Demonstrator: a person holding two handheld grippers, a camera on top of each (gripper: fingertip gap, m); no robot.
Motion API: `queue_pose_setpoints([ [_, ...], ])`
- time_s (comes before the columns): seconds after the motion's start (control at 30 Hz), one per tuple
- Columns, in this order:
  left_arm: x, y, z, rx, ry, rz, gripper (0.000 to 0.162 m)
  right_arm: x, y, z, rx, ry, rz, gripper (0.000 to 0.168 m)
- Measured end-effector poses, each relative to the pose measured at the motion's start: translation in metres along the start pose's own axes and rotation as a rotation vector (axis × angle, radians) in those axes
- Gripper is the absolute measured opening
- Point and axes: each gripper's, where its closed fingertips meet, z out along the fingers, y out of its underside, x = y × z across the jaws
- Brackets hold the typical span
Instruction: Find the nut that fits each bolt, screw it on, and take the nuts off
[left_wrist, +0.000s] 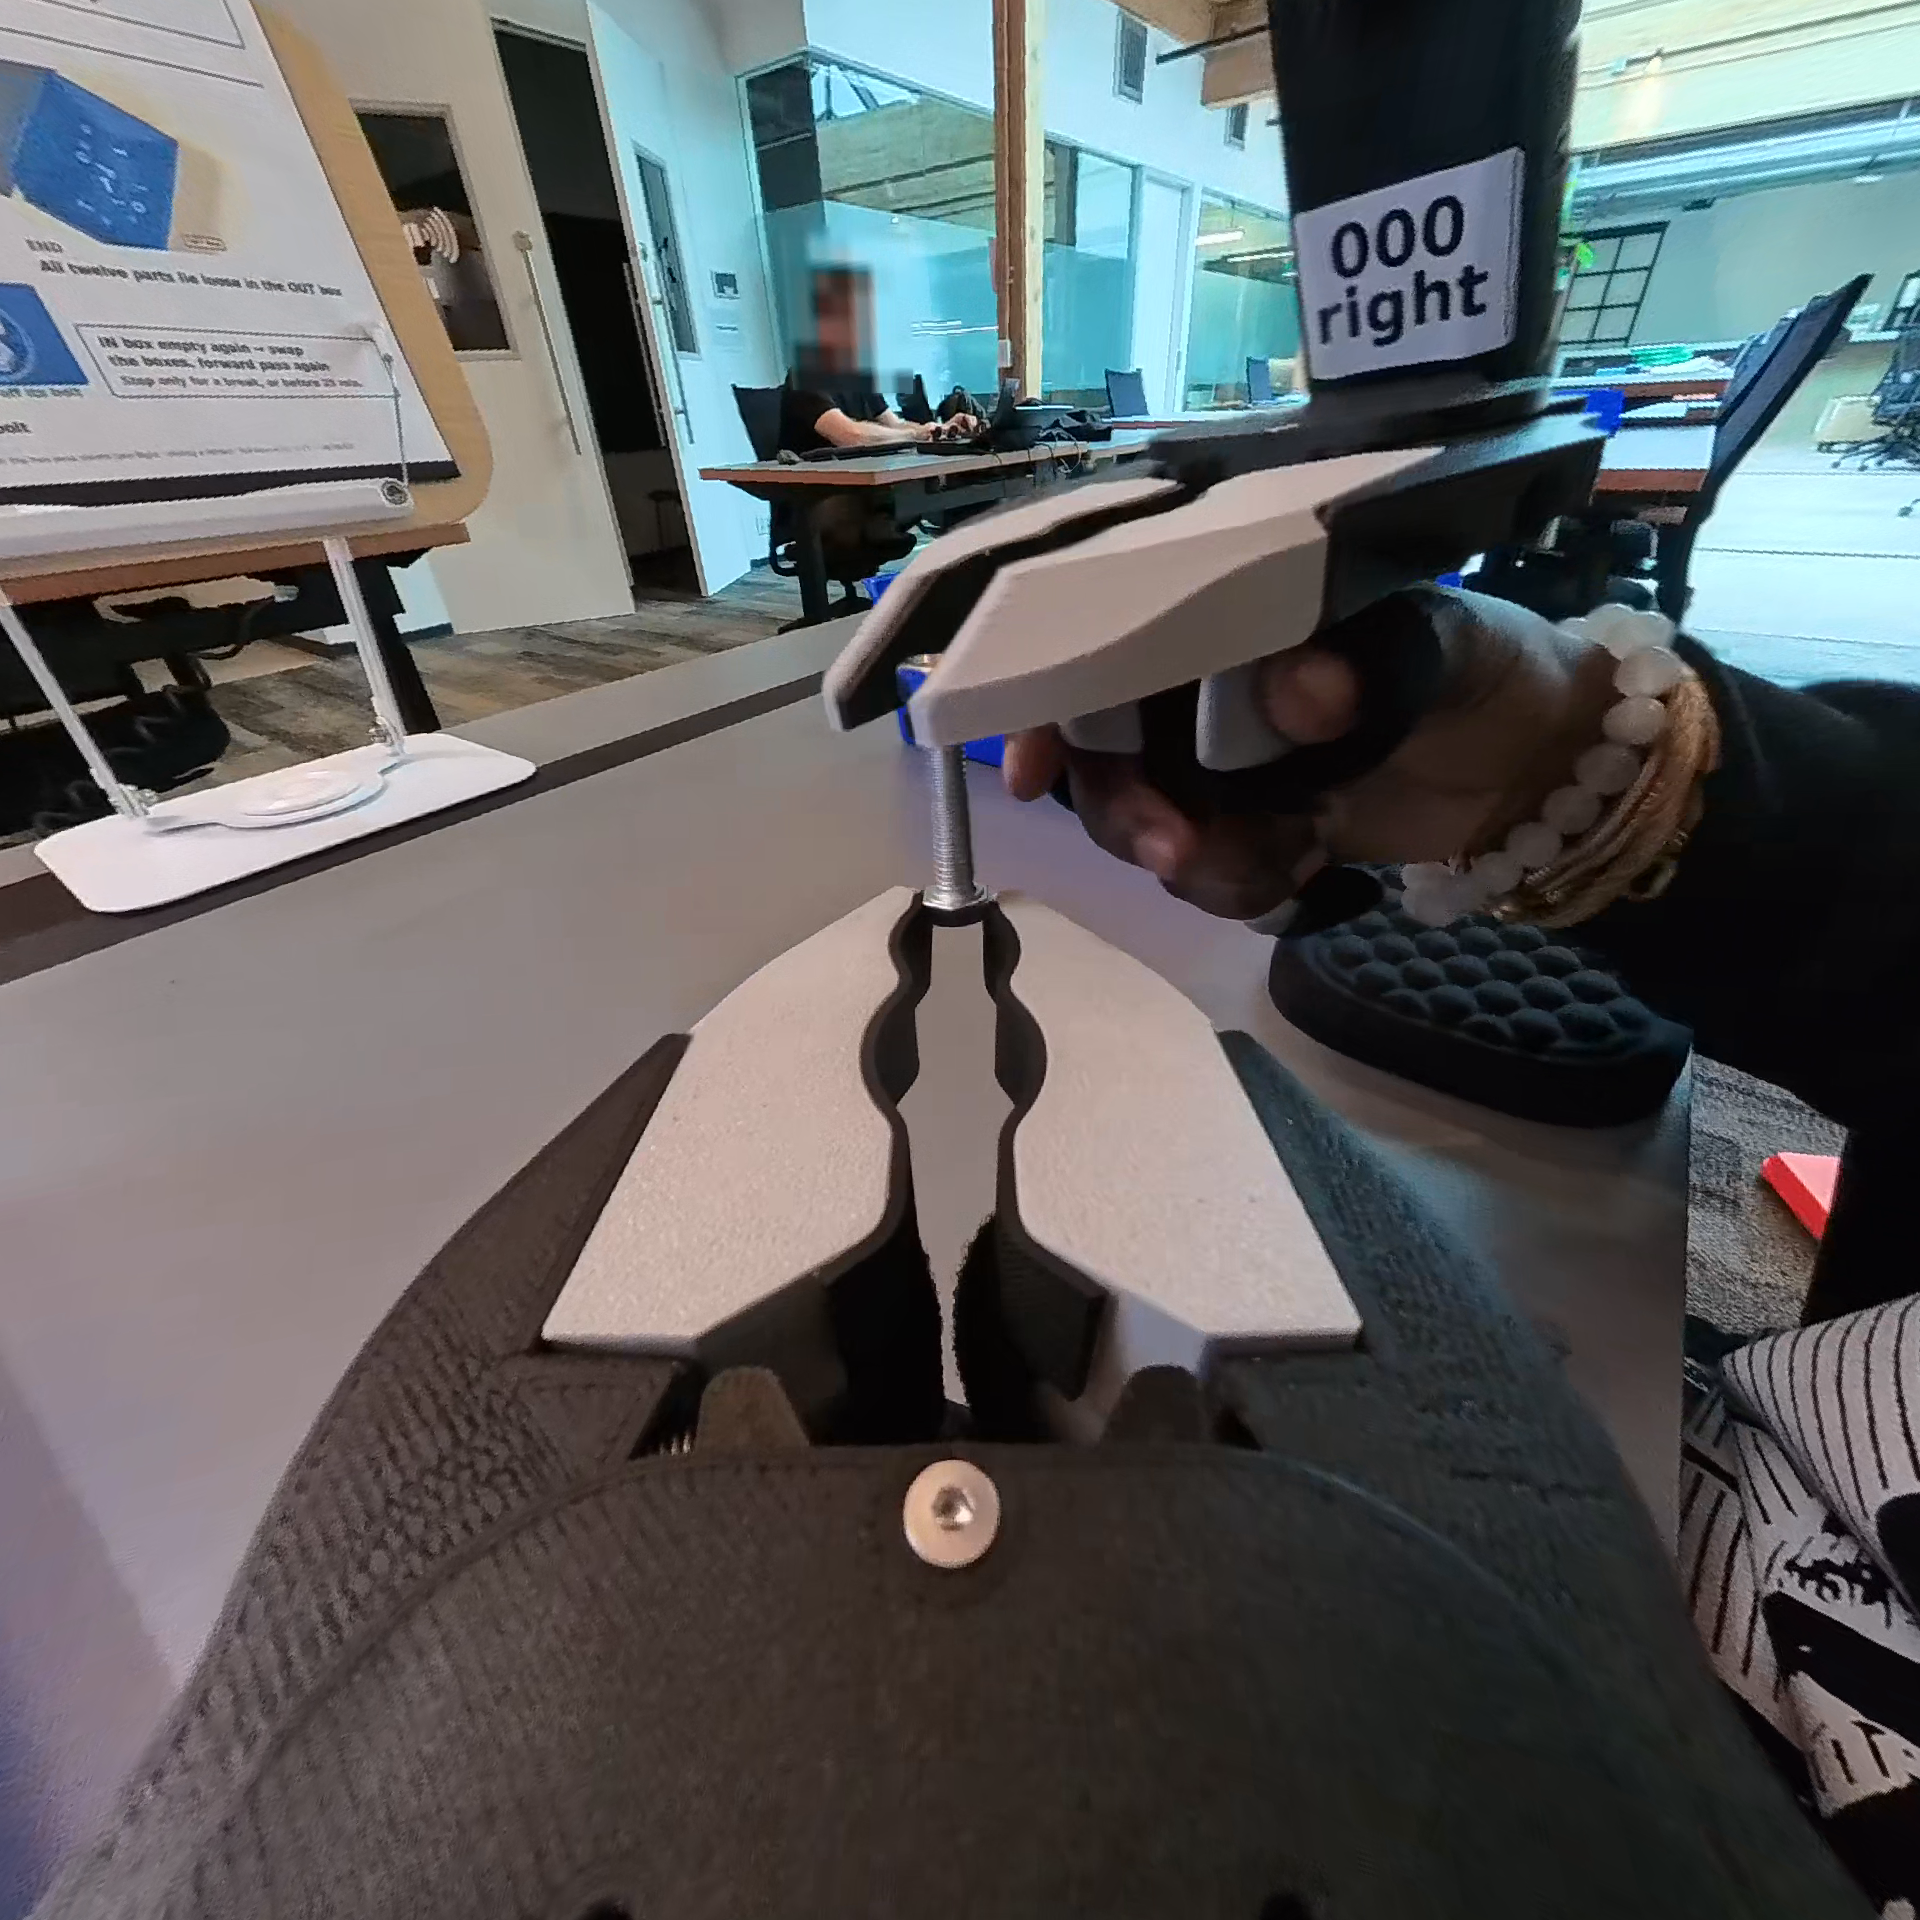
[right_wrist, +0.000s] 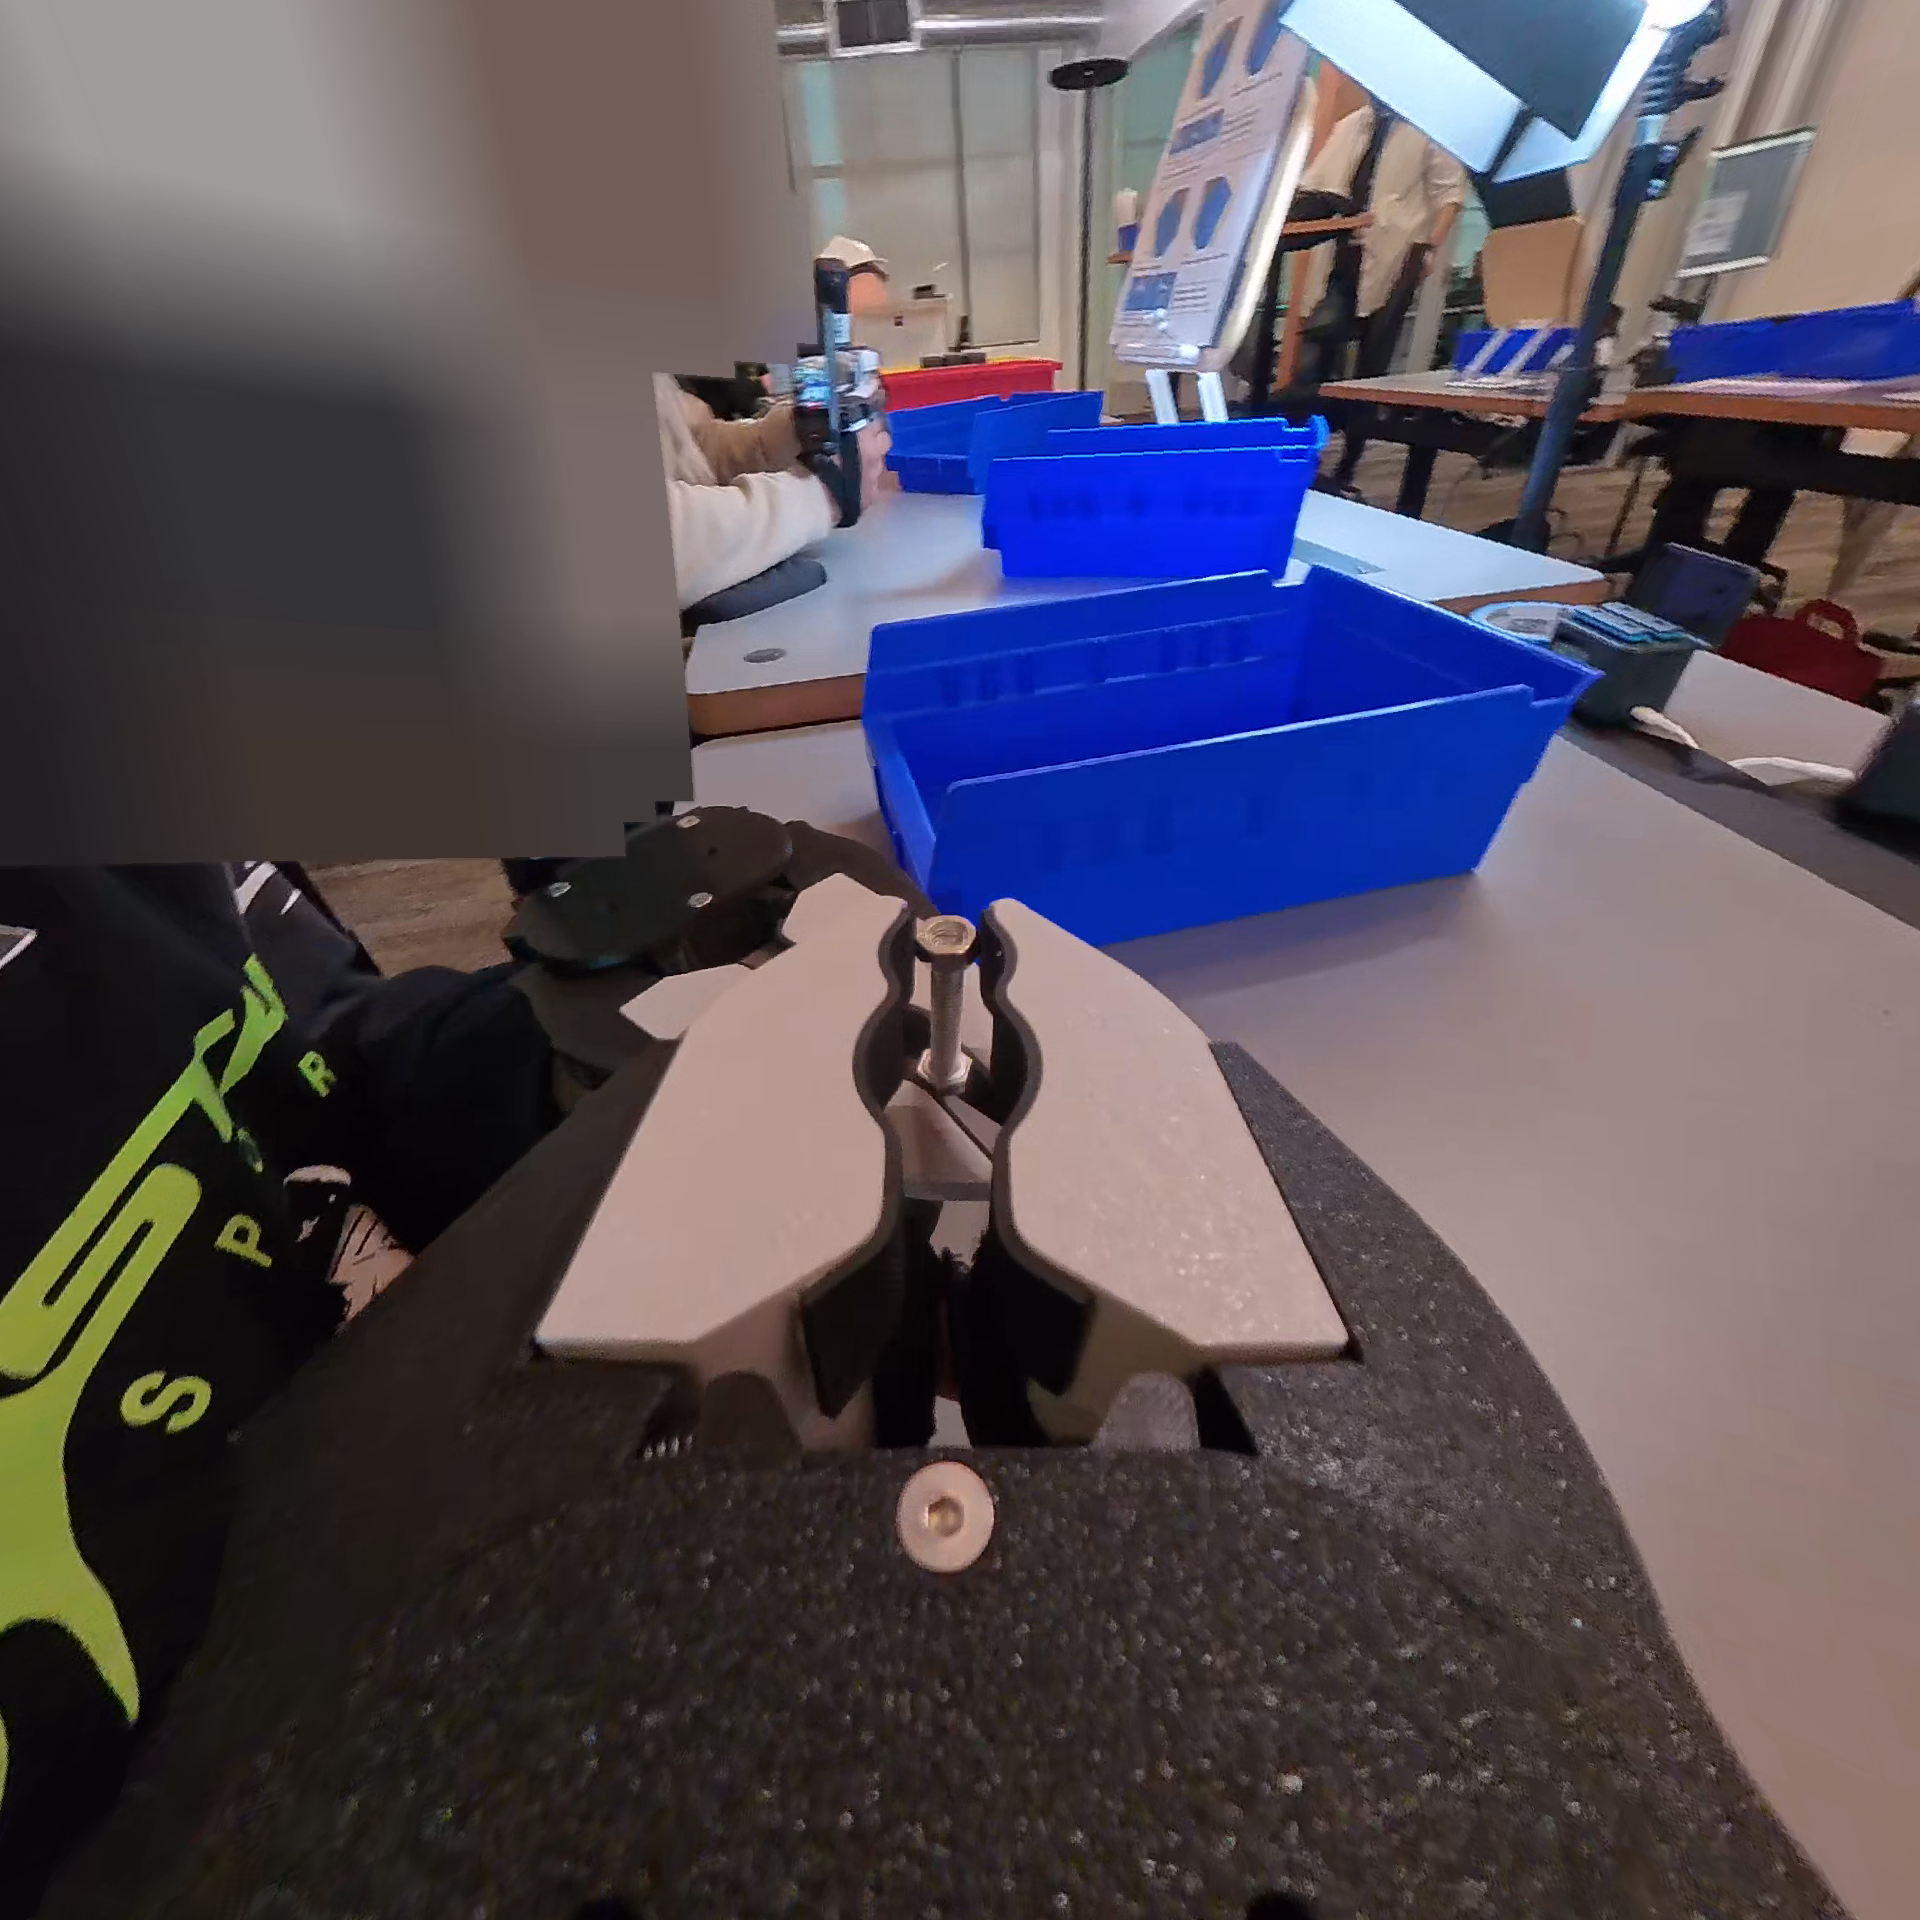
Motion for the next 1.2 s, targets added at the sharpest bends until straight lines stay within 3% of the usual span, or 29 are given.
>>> queue_pose_setpoints([
  [0.23,-0.018,0.008,0.001,-0.083,-0.222,0.12,0.01,0.016,0.007,0.003,-0.038,0.364,0.022,0.011],
  [0.37,-0.017,0.011,0.002,-0.099,-0.222,0.132,0.01,0.018,0.008,0.002,-0.033,0.465,0.011,0.011],
  [0.4,-0.016,0.01,0.002,-0.091,-0.205,0.121,0.01,0.017,0.008,0.002,-0.034,0.454,0.003,0.013],
  [0.5,-0.009,0.005,0.001,-0.044,-0.119,0.072,0.01,0.011,-0.001,0.0,0.026,0.331,0.02,0.049],
  [0.6,-0.004,0.001,0.0,-0.007,-0.034,0.007,0.01,0.003,-0.007,-0.003,0.088,0.164,0.09,0.056],
  [0.8,0.0,0.001,-0.001,-0.004,0.04,-0.052,0.01,-0.014,-0.006,0.006,0.106,0.013,0.1,0.055],
  [1.07,-0.005,0.003,-0.001,-0.009,0.028,-0.089,0.01,-0.014,-0.003,-0.001,0.103,0.069,0.087,0.052],
  [1.2,-0.005,0.003,-0.001,-0.007,0.025,-0.092,0.01,-0.017,-0.004,-0.009,0.123,0.076,0.089,0.041],
])
